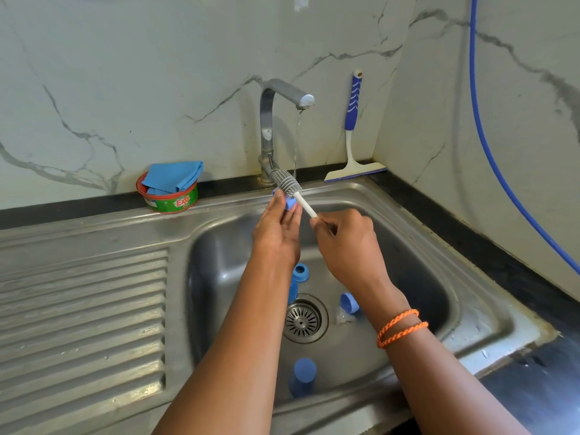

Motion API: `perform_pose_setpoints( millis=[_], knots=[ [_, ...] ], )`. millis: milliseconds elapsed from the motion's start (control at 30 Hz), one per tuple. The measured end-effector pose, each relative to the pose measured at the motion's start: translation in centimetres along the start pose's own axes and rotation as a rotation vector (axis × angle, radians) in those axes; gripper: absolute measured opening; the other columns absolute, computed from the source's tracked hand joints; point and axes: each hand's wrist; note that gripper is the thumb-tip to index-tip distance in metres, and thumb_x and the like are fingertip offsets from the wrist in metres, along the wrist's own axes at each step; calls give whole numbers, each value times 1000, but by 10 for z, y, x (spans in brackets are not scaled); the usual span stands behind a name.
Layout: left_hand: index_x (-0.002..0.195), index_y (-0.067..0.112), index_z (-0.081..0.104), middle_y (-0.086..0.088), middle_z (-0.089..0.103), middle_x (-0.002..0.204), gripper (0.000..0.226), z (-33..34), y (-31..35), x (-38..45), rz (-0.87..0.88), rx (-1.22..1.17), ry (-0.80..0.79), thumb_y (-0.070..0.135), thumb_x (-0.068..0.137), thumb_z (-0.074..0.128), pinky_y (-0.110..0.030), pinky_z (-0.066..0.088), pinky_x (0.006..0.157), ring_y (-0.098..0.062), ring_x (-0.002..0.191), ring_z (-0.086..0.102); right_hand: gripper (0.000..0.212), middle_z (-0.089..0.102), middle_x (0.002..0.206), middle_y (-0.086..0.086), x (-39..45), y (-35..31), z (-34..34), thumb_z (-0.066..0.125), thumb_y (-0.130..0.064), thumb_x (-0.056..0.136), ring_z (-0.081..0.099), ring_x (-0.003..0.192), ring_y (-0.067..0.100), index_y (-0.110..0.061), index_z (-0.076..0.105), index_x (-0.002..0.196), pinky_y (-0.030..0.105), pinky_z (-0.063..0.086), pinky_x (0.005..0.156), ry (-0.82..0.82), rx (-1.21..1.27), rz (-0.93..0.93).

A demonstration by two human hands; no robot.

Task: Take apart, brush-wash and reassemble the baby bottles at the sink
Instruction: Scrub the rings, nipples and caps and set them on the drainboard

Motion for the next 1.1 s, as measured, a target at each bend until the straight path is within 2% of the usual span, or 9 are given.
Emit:
perform_pose_setpoints(
  millis=[100, 233, 367, 467, 600, 767, 900, 1000, 1100],
  knots=[
    [118, 2, 73, -16, 77, 113, 29, -3, 9, 4, 3, -77, 1, 12, 91, 76, -37, 63, 90, -25, 107, 75, 41, 48, 59, 7, -3, -1, -1, 60, -31, 103, 37, 55, 25, -11, 59, 67, 36, 37, 51, -24, -24, 12],
    [127, 1, 69, -16, 76, 118, 36, -4, 10, 7, -10, -96, 3, 13, 93, 74, -36, 62, 87, -27, 116, 71, 37, 59, 65, 11, -6, -5, -3, 60, -31, 103, 47, 56, 29, -11, 68, 72, 38, 43, 52, -26, -60, 66],
    [134, -1, 63, -17, 74, 118, 39, -4, 6, 8, -19, -118, 13, 14, 99, 67, -39, 56, 97, -28, 120, 68, 35, 63, 70, 10, -9, -7, -1, 60, -33, 101, 60, 62, 36, -11, 70, 76, 44, 54, 57, -1, -81, 119],
    [140, -5, 56, -18, 73, 109, 42, -2, 7, 9, -6, -123, 3, 17, 104, 60, -38, 54, 99, -27, 115, 68, 31, 66, 76, 9, -9, -6, 2, 59, -35, 102, 64, 69, 36, -14, 71, 83, 47, 59, 62, 18, -99, 154],
    [136, -6, 57, -19, 74, 110, 37, -1, 9, 6, -9, -90, -71, 17, 108, 53, -40, 52, 105, -27, 106, 71, 29, 67, 84, 9, -7, -2, 6, 58, -38, 103, 65, 74, 35, -15, 70, 88, 48, 60, 67, 35, -106, 200],
    [134, -1, 61, -16, 76, 116, 34, -1, 14, 2, -25, 42, -153, 20, 107, 54, -43, 49, 112, -26, 113, 72, 39, 62, 70, 8, -3, 2, -1, 58, -33, 104, 52, 59, 28, -14, 65, 70, 41, 49, 57, 55, -48, 177],
    [133, -3, 59, -20, 73, 123, 33, -2, 27, 0, -32, 122, -175, 16, 106, 56, -43, 54, 106, -31, 120, 69, 41, 60, 65, 8, -2, 6, -1, 58, -32, 103, 54, 61, 37, -14, 63, 67, 43, 49, 55, 55, -30, 148],
    [131, -4, 59, -22, 74, 121, 31, -1, 29, -3, -52, 138, -164, 14, 106, 56, -43, 57, 102, -33, 117, 71, 43, 53, 62, 6, 0, 9, 2, 57, -33, 103, 46, 58, 32, -12, 59, 66, 40, 44, 54, 72, -43, 131],
    [129, -5, 59, -23, 73, 120, 30, 0, 29, -5, -59, 151, -159, 13, 105, 56, -46, 56, 103, -35, 115, 72, 38, 58, 68, 6, 3, 12, 4, 57, -39, 103, 56, 62, 36, -17, 63, 72, 45, 51, 57, 75, -66, 126]
  ],
)
Point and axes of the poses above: each hand's wrist, its own x-axis towards the middle knuckle, its own z-axis out of the palm, y = z × x
